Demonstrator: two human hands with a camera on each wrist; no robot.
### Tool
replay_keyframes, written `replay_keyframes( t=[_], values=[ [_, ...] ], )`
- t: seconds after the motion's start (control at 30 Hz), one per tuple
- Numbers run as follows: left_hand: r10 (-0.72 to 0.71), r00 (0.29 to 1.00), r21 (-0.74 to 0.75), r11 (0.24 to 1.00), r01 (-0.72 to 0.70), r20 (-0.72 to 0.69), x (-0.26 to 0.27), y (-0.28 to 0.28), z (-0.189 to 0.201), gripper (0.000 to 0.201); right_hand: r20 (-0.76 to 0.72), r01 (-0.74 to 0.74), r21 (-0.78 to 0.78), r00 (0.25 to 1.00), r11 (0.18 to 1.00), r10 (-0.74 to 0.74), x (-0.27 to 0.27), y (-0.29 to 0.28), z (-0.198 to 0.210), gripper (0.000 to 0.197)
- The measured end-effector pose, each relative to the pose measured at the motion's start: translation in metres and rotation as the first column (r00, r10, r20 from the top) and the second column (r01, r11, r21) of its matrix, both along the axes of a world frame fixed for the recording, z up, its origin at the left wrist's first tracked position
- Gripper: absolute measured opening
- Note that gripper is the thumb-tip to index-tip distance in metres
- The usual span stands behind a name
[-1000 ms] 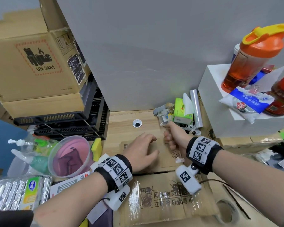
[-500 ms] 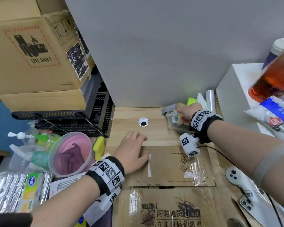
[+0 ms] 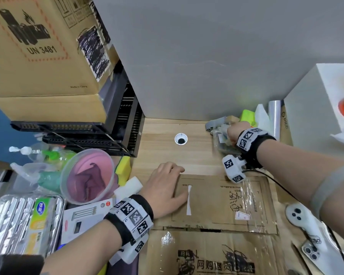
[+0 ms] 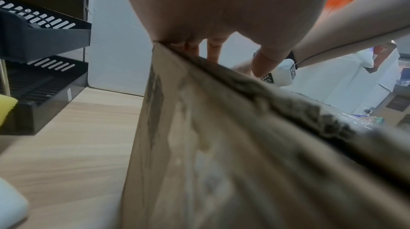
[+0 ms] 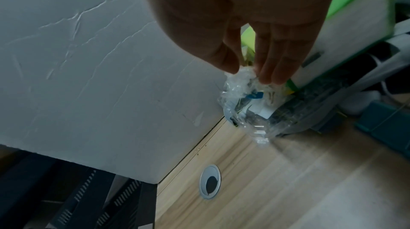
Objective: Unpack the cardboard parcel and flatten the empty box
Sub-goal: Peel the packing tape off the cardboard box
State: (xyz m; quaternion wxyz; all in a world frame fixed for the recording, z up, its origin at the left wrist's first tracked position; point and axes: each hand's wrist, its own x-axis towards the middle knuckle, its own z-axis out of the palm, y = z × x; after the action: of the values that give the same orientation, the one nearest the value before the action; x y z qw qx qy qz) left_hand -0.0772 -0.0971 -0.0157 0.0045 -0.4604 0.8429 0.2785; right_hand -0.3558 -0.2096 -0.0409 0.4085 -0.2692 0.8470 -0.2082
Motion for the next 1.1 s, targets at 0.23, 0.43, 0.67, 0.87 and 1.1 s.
replay_keyframes(
  t=[0.23, 0.43, 0.67, 0.87, 1.1],
  values=[
    [0.023, 1.0, 0.007, 1.0, -0.023, -0.018, 0.003, -0.002, -0.002, 0.062, -0.144, -0.032, 0.084, 0.989, 0.996, 0.044, -0.001, 0.002, 0.013, 0.025],
    [-0.004, 1.0, 0.048, 0.999, 0.004, 0.001, 0.018, 0.0, 0.005, 0.085, 0.082, 0.057, -0.047, 0.995, 0.997, -0.053, -0.006, 0.014, 0.035, 0.025],
    [-0.196, 0.97, -0.053, 0.977, 0.205, 0.147, 0.029, 0.011, 0.012, 0.126, 0.267, -0.236, -0.105, 0.929, 0.966, 0.256, -0.009, 0.082, 0.066, 0.017],
    [-0.352, 0.866, -0.147, 0.894, 0.424, 0.355, 0.011, 0.018, 0.039, 0.102, 0.105, -0.589, -0.087, 0.796, 0.803, 0.596, -0.008, 0.163, 0.082, 0.014],
    [-0.367, 0.892, -0.219, 0.878, 0.426, 0.264, 0.019, 0.027, 0.063, 0.027, -0.238, -0.87, -0.047, 0.487, 0.491, 0.84, 0.002, 0.241, 0.106, 0.017]
  ],
)
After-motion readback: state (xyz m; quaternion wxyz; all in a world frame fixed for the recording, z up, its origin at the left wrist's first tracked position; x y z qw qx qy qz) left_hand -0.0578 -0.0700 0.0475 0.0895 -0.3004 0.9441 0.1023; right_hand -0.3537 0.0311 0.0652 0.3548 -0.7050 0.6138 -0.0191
